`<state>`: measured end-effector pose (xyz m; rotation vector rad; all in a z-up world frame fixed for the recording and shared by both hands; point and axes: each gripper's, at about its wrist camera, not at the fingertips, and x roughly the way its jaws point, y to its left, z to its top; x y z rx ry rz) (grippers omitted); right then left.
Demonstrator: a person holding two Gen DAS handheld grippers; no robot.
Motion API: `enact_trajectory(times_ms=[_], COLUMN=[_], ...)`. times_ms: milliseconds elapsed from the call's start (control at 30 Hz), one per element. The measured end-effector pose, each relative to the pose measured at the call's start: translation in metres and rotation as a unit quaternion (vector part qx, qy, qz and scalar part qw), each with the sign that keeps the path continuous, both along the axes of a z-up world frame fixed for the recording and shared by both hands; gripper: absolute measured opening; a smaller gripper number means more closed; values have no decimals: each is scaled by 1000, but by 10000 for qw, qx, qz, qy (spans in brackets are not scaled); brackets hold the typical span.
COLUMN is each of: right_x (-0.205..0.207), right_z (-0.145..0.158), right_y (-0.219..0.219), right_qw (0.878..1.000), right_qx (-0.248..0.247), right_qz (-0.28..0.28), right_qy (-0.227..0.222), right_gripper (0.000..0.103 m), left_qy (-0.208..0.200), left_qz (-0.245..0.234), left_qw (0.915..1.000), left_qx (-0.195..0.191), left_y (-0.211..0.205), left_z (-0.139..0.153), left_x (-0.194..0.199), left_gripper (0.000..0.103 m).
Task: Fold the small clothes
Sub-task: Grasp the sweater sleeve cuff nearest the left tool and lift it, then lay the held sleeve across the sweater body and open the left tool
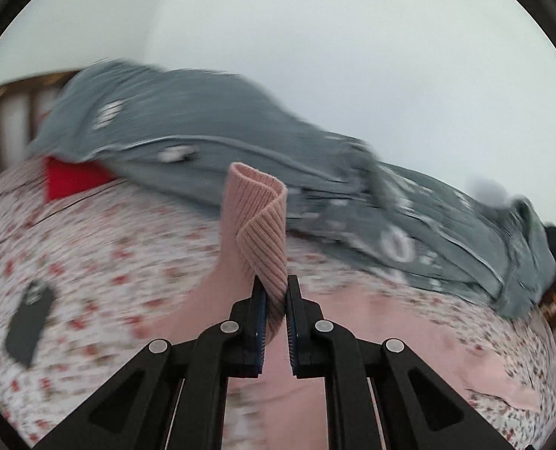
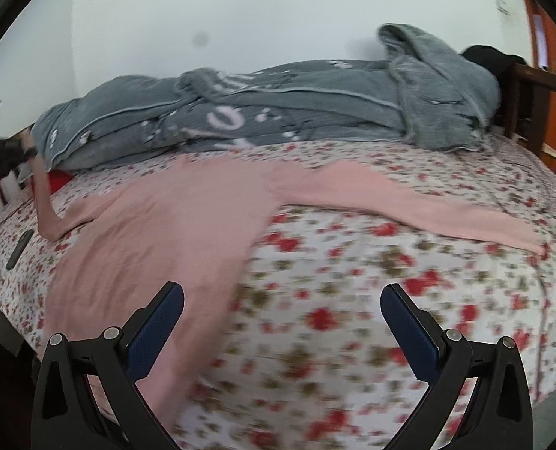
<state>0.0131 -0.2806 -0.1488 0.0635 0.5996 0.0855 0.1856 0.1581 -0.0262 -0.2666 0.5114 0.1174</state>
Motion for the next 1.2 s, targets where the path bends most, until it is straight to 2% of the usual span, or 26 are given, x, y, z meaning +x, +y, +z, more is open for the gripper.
enact_trajectory(times_ms=[133, 233, 333, 400, 500, 533, 600, 633, 667, 700, 733, 767, 800, 900, 1033, 1133, 1200], right_x=[-11, -20, -27, -33, -38, -39, -38, -35, -32, -27, -21, -15, -6, 19, 63, 104, 130], right_z=[6, 7, 5, 2, -2, -4, -8, -9, -10, -11, -11, -10, -9, -2, 6, 8, 8], right_y=[-44, -72, -90, -99, -104, -106, -106, -105, -103, -100, -95, -90, -83, -60, -23, 3, 18], right_qw=[9994, 9985, 9969, 9959, 9949, 9948, 9948, 9950, 9953, 9956, 9961, 9965, 9973, 9988, 9998, 10000, 10000], right_qx=[138, 159, -8, -123, -228, -252, -248, -235, -224, -218, -214, -208, -198, -196, -144, 15, 10], right_qz=[-303, -531, -791, -889, -962, -970, -960, -931, -897, -856, -797, -739, -639, -416, -151, -37, -38], right_qy=[-27, 1, 53, 109, 175, 201, 242, 279, 305, 320, 324, 322, 298, 163, -20, -34, -15], right_gripper=[103, 103, 103, 103, 103, 103, 103, 103, 103, 103, 103, 103, 103, 103, 103, 102, 94], left_qy=[-4, 119, 485, 745, 1263, 1418, 1724, 1866, 1867, 1813, 1650, 1492, 1220, 823, 889, 1090, 1196], left_qz=[-750, -1271, -1737, -1955, -2196, -2240, -2350, -2444, -2499, -2535, -2507, -2432, -2279, -1898, -1146, -615, -393], left_qw=[9969, 9913, 9831, 9771, 9635, 9592, 9514, 9472, 9465, 9472, 9512, 9557, 9632, 9749, 9852, 9902, 9912], left_qx=[221, 335, 315, 386, 860, 985, 996, 907, 827, 756, 714, 720, 740, 827, 914, 612, 399], left_y=[-98, -166, -236, -264, -305, -315, -318, -317, -311, -304, -289, -279, -259, -211, -128, -57, -21], left_z=[0, -21, -58, -82, -132, -141, -156, -158, -155, -149, -137, -131, -119, -100, -97, -103, -109], left_x=[36, 57, 76, 82, 85, 86, 87, 86, 84, 81, 74, 72, 66, 55, 53, 50, 51], left_gripper=[9, 9, 9, 10, 10, 10, 13, 14, 23, 36, 44, 65, 80, 81, 81, 81, 80])
